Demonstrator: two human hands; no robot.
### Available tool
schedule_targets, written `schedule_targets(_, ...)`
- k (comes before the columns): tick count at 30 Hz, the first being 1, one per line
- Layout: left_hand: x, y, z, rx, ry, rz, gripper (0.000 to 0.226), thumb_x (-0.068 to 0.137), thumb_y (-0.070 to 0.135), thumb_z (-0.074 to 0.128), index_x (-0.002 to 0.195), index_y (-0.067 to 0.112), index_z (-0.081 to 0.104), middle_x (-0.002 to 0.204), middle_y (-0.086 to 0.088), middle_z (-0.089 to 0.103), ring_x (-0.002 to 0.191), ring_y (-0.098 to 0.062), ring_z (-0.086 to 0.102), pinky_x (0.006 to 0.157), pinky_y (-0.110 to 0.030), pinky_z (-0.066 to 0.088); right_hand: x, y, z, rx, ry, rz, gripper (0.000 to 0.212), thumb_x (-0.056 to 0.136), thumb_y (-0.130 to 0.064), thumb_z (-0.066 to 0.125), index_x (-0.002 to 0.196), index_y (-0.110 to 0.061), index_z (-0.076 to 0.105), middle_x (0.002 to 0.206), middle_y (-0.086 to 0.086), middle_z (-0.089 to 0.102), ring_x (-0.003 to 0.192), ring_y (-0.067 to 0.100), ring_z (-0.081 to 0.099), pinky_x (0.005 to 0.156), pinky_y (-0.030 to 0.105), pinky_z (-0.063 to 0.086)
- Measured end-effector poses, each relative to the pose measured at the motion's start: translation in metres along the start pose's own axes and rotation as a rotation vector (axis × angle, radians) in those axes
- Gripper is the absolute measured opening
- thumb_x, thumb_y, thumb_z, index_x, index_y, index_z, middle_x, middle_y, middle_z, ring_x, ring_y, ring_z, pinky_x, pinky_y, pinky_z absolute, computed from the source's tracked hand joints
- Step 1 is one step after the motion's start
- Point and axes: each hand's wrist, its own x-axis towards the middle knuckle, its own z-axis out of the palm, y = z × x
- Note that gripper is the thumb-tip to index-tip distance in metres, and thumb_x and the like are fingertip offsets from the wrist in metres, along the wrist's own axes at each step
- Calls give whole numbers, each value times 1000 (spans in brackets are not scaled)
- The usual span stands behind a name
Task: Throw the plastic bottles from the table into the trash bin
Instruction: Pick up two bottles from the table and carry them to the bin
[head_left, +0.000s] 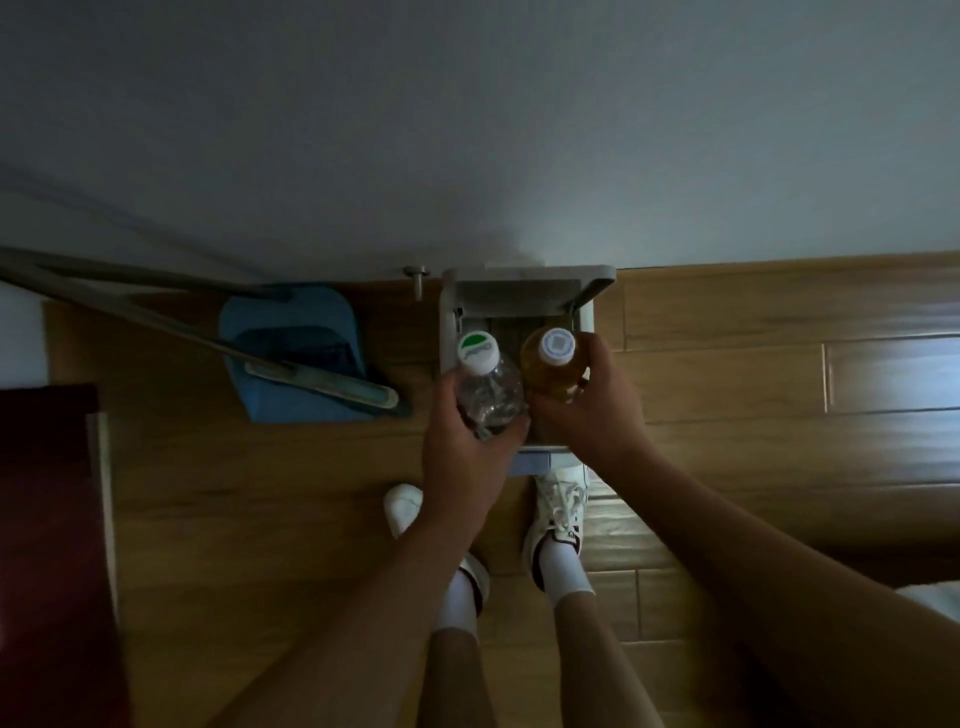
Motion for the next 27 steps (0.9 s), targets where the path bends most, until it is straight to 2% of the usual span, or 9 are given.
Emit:
schedule_targets(3, 7, -6, 13, -14, 3, -8, 68, 74, 33, 84, 132, 32, 48, 126, 16, 61, 108, 7, 58, 91, -25, 53, 4, 14, 7, 4, 43, -6, 67, 66, -37, 86, 122, -27, 52, 113, -8, 65, 101, 11, 64, 81, 28, 54)
schedule_targets(6, 18, -10, 13, 47, -5, 29, 67, 73, 38, 84, 129, 33, 48, 127, 14, 62, 112, -1, 61, 90, -27, 55, 5, 21, 8, -8, 62, -35, 67, 67, -39, 83, 124, -29, 49, 114, -9, 63, 105, 11, 62, 87, 35, 55)
schedule_targets(9, 28, -11, 11, 172, 4, 104, 69, 72, 39, 83, 132, 29, 49, 126, 9, 63, 113, -7, 61, 88, -25, 56, 7, 21, 7, -69, 43, -56, 48, 76, -40, 77, 116, -29, 51, 108, -9, 62, 94, 9, 63, 72, 23, 53)
schedule_targets(12, 33, -12, 8, 256, 30, 136, 66, 74, 37, 81, 131, 25, 50, 123, 4, 63, 110, -12, 62, 83, -24, 55, 10, 21, 6, -132, -26, -35, 34, 84, -34, 71, 113, -27, 55, 106, -8, 61, 83, 5, 62, 59, 13, 42)
schedule_targets(15, 33, -13, 6, 288, 72, 138, 58, 76, 33, 81, 126, 24, 53, 119, 4, 65, 106, -12, 61, 83, -30, 54, 8, 23, 5, -155, -100, -21, 34, 86, -30, 66, 118, -23, 55, 107, -6, 63, 84, 8, 63, 60, 15, 43)
schedule_targets(17, 31, -10, 4, 301, 66, 94, 60, 80, 35, 78, 132, 25, 50, 124, 6, 63, 108, -11, 60, 84, -31, 53, 3, 25, 2, -183, -137, -11, 35, 88, -28, 64, 122, -20, 55, 106, -6, 63, 87, 9, 62, 61, 16, 42)
schedule_targets(20, 26, -10, -2, 355, 0, 2, 59, 89, 40, 68, 141, 24, 46, 137, 3, 57, 122, -16, 56, 87, -30, 48, -6, 34, -6, -222, -163, 18, 33, 90, -31, 62, 120, -20, 57, 103, -2, 67, 90, 15, 65, 68, 24, 51)
schedule_targets(22, 20, -11, -11, 407, -69, -61, 52, 93, 43, 60, 141, 26, 47, 139, 2, 56, 124, -17, 56, 89, -31, 48, -14, 44, -14, -258, -209, 82, 35, 89, -32, 63, 121, -19, 58, 108, 1, 69, 96, 18, 66, 76, 30, 53)
schedule_targets(27, -10, -5, -52, 562, -229, -190, 28, 97, 46, 50, 119, 29, 58, 112, 6, 66, 87, -7, 62, 73, -29, 55, -51, 60, -49, -266, -265, 269, 48, 86, -37, 66, 129, -16, 58, 123, 3, 67, 108, 20, 65, 92, 35, 52)
